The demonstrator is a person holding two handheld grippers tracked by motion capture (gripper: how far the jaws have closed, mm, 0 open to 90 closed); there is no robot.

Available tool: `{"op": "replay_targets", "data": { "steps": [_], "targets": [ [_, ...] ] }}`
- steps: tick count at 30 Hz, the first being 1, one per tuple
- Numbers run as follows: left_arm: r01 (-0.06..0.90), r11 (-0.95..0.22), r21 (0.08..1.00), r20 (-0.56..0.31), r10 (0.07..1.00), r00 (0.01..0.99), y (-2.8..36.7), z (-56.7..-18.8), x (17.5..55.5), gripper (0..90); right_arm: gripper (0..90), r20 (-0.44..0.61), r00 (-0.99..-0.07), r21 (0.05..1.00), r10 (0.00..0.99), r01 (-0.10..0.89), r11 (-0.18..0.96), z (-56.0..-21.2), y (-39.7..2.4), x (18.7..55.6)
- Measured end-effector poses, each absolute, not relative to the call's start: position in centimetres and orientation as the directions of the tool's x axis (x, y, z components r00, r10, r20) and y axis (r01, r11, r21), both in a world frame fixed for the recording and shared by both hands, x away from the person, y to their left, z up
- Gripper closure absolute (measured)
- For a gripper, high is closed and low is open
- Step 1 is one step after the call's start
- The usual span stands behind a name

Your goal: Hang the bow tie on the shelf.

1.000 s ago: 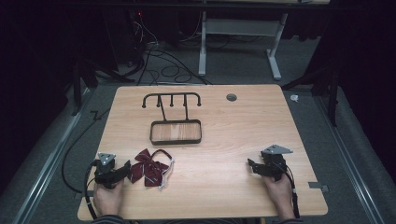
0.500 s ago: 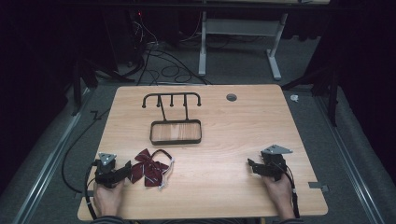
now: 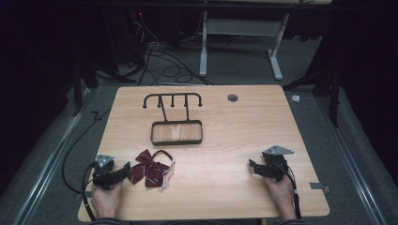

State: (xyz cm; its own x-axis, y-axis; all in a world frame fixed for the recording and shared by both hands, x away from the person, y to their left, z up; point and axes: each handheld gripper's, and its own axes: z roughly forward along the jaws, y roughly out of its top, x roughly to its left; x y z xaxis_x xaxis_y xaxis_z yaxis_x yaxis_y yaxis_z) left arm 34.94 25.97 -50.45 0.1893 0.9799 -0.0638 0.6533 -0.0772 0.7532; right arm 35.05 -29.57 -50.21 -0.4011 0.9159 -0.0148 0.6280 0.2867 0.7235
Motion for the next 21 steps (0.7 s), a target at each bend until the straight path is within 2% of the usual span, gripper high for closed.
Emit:
{"op": "replay_targets", "data": {
  "steps": [5,21],
  "targets": [
    [0.654,-0.099,0.75,-0.051,0.977,0.207,25.7,-50.0,34.7,36.9,33.6,-0.014,-0.401,0.723,0.916,0.628,0.286,-50.2,-29.6,35.0],
    [0.603,-0.113,0.79,-0.089,0.951,0.295,24.3,-47.7,33.2,39.2,33.6,-0.015,-0.401,0.723,0.916,0.628,0.287,-50.2,-29.6,35.0]
  ]
}}
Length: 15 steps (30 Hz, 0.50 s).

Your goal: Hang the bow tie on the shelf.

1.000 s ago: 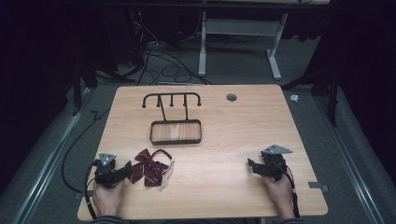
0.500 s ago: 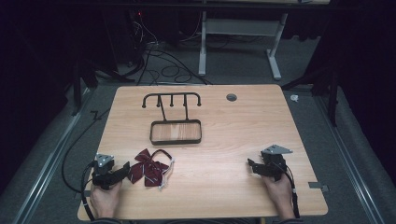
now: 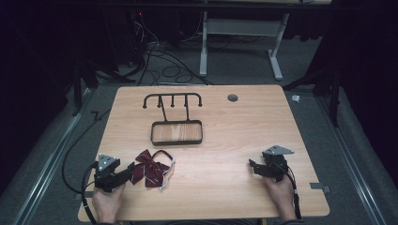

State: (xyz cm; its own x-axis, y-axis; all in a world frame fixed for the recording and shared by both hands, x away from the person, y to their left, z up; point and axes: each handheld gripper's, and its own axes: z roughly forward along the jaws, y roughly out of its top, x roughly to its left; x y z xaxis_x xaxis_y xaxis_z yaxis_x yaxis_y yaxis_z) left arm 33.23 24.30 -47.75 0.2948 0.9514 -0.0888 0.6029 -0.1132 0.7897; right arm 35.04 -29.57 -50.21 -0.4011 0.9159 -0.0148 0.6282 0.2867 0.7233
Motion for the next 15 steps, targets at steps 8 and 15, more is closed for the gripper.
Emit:
{"op": "replay_targets", "data": {
  "steps": [8,15],
  "targets": [
    [0.595,-0.137,0.792,-0.09,0.938,0.336,23.3,-47.2,32.8,39.7,33.6,-0.015,-0.401,0.723,0.916,0.628,0.287,-50.2,-29.6,35.0],
    [0.589,-0.145,0.795,-0.107,0.922,0.371,22.5,-46.6,32.7,42.1,33.6,-0.014,-0.4,0.723,0.916,0.629,0.286,-50.2,-29.6,35.0]
  ]
}}
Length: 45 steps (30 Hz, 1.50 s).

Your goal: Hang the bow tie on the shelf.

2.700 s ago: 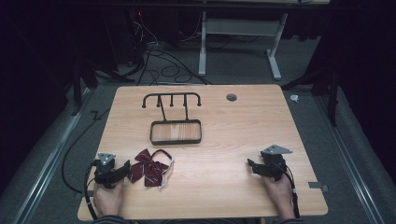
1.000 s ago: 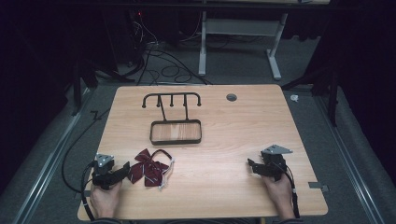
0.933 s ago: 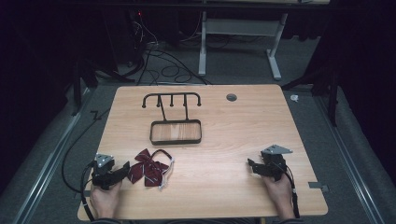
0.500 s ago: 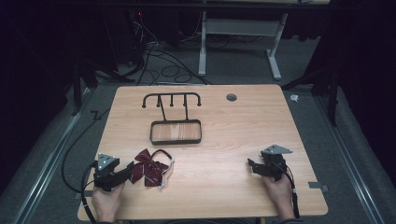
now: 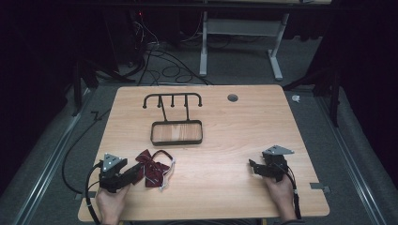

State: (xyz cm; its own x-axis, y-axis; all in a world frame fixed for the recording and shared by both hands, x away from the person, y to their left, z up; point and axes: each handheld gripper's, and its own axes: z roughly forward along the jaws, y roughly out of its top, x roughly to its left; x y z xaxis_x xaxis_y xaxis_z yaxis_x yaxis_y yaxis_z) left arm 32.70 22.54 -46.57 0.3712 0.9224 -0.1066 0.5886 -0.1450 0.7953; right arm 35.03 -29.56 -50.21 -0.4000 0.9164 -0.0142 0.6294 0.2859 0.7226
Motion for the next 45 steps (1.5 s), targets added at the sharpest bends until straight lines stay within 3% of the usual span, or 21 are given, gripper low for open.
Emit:
{"op": "replay_targets", "data": {
  "steps": [20,45],
  "targets": [
    [0.574,-0.237,0.784,-0.098,0.865,0.492,18.7,-45.8,35.0,47.8,33.5,-0.013,-0.401,0.723,0.916,0.629,0.286,-50.2,-29.6,35.0],
    [0.623,-0.325,0.712,-0.073,0.847,0.526,15.5,-47.5,40.8,56.6,33.3,-0.011,-0.402,0.724,0.915,0.628,0.285,-50.2,-29.6,35.0]
  ]
}}
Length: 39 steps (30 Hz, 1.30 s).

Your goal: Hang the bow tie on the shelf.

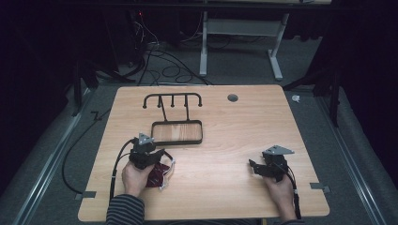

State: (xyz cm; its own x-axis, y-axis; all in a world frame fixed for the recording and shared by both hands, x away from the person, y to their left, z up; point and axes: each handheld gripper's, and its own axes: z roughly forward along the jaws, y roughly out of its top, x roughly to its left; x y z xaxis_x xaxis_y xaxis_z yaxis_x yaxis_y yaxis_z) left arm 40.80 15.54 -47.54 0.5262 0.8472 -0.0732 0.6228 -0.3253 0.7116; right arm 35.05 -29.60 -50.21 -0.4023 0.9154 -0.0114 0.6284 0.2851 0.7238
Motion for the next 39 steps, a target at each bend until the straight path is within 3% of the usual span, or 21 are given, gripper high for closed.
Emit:
{"op": "replay_targets", "data": {
  "steps": [19,28,39],
  "targets": [
    [0.656,-0.354,0.666,-0.062,0.851,0.522,15.3,-49.3,42.0,71.7,33.2,-0.011,-0.403,0.724,0.915,0.628,0.285,-50.2,-29.6,35.0],
    [0.654,-0.372,0.659,-0.048,0.846,0.531,15.2,-49.2,41.8,88.2,33.2,-0.012,-0.403,0.724,0.915,0.628,0.286,-50.2,-29.6,35.0],
    [0.621,-0.328,0.712,-0.071,0.846,0.529,16.1,-47.2,40.6,89.3,33.1,-0.01,-0.403,0.723,0.915,0.629,0.285,-50.2,-29.6,35.0]
  ]
}}
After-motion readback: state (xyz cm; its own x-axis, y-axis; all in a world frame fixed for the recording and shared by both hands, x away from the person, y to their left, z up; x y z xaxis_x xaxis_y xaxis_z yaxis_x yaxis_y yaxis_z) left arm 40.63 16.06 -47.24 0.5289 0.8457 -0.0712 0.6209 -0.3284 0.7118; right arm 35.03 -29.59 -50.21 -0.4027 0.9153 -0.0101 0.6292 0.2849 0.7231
